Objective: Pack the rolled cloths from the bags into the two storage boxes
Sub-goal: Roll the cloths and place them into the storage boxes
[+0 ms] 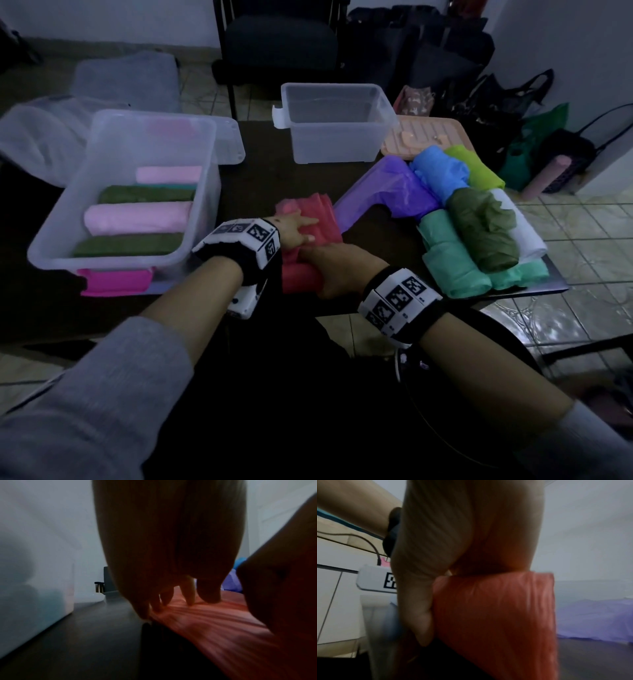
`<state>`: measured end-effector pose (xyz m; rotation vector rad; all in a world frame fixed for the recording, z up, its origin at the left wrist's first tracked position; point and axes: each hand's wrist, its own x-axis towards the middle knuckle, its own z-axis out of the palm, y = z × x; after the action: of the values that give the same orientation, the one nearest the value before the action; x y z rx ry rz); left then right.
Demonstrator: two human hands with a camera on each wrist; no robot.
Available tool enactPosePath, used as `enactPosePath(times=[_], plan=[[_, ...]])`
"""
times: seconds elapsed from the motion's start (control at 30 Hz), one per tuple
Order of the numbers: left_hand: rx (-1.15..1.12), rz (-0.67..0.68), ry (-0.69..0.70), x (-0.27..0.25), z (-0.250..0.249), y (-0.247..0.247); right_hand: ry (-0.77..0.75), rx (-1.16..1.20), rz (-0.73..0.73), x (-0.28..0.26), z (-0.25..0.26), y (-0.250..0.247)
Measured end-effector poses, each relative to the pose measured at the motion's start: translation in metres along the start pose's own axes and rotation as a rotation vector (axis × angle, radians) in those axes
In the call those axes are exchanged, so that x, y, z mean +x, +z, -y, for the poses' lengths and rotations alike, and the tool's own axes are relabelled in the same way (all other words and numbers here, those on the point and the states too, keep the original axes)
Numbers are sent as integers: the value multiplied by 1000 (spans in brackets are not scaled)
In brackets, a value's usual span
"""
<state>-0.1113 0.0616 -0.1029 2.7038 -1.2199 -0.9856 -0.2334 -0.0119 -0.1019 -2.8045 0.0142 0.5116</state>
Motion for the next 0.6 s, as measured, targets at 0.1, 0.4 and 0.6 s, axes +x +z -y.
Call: enactPosePath(times=[0.1,0.4,0.6], plan=[[57,42,-1,1,7,8,-9,20,39,0,3,2],[179,38,87,-7,13,12,-48,59,84,3,4,-2],[153,45,75,-5,14,9,-55,85,110,-1,0,-5]])
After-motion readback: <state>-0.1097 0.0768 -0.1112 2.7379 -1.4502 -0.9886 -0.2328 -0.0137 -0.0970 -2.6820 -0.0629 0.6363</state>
